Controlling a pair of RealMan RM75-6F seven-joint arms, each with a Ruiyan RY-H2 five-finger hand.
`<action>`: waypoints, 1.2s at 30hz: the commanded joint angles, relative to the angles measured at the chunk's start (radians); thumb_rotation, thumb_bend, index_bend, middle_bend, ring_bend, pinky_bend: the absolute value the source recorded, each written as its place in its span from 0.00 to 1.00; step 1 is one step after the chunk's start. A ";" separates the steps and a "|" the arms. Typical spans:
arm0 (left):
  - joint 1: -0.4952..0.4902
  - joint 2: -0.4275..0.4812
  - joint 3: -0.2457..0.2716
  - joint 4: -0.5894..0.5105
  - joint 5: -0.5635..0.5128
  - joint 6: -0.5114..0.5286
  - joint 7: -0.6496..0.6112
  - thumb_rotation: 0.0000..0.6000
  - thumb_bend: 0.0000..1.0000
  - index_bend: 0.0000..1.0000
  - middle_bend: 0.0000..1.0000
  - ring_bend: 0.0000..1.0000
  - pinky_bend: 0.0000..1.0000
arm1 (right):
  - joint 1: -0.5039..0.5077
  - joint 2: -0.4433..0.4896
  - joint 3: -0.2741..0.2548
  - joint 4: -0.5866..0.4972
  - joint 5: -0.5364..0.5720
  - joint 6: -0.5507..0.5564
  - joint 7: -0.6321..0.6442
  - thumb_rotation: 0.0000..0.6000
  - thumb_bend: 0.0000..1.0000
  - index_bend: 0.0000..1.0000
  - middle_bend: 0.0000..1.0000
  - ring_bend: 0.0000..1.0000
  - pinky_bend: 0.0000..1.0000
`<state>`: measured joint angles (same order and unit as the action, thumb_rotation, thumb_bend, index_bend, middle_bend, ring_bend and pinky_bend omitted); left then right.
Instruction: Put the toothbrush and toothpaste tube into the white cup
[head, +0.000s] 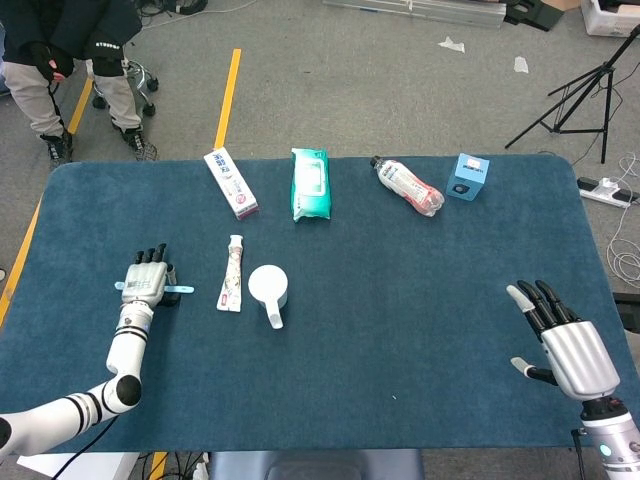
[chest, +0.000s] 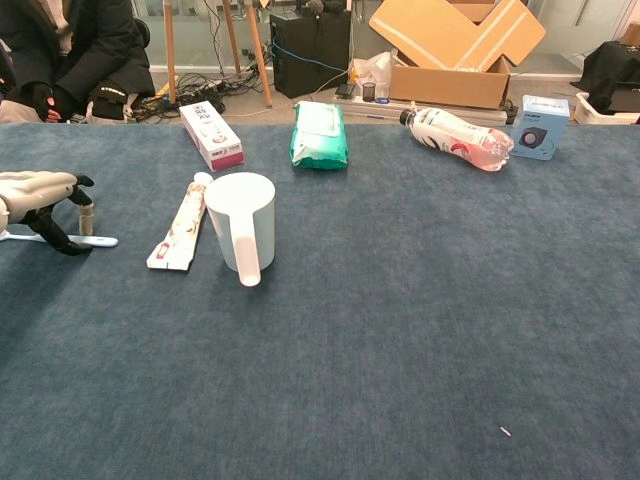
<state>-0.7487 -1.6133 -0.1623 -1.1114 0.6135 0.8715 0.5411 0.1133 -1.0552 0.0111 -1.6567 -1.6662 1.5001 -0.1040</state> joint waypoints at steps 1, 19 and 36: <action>0.001 -0.002 0.003 0.005 0.002 -0.002 0.007 1.00 0.27 0.48 0.00 0.00 0.00 | 0.000 0.000 0.000 0.000 0.000 0.001 0.001 1.00 0.00 0.04 0.11 0.06 0.42; 0.007 -0.003 -0.007 0.000 0.001 0.004 0.028 1.00 0.28 0.54 0.00 0.00 0.00 | -0.001 0.001 -0.001 0.001 -0.003 0.002 0.003 1.00 0.00 0.04 0.11 0.06 0.42; 0.042 0.073 -0.021 -0.114 0.066 0.080 -0.002 1.00 0.29 0.55 0.00 0.00 0.00 | -0.002 -0.002 -0.002 0.001 -0.007 0.002 -0.003 1.00 0.00 0.04 0.11 0.06 0.42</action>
<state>-0.7142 -1.5555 -0.1809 -1.2064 0.6654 0.9363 0.5465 0.1118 -1.0570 0.0087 -1.6558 -1.6731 1.5016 -0.1068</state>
